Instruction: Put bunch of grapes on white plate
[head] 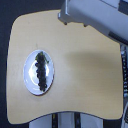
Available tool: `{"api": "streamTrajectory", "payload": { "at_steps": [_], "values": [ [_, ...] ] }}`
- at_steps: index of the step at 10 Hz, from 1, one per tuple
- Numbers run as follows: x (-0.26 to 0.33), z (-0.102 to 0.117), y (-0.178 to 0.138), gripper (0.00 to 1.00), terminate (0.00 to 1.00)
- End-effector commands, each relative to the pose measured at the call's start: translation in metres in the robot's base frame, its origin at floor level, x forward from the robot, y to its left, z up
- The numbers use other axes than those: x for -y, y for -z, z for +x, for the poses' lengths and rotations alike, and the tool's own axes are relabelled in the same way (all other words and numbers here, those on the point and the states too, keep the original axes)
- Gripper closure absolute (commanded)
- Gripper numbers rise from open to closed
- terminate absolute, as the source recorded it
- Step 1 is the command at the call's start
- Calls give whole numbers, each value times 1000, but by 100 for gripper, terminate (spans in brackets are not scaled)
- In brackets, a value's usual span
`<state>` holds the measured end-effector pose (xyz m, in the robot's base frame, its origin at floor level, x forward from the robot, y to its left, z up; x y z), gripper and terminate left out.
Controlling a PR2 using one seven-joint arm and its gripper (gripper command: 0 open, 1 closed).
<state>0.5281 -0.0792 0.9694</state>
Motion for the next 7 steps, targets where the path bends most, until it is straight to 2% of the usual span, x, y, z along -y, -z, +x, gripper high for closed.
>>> {"api": "streamTrajectory", "payload": {
  "at_steps": [1,4,7],
  "values": [
    [144,-4,-5,0,0],
    [182,-26,7,0,0],
    [203,-37,15,0,0]
  ]
}}
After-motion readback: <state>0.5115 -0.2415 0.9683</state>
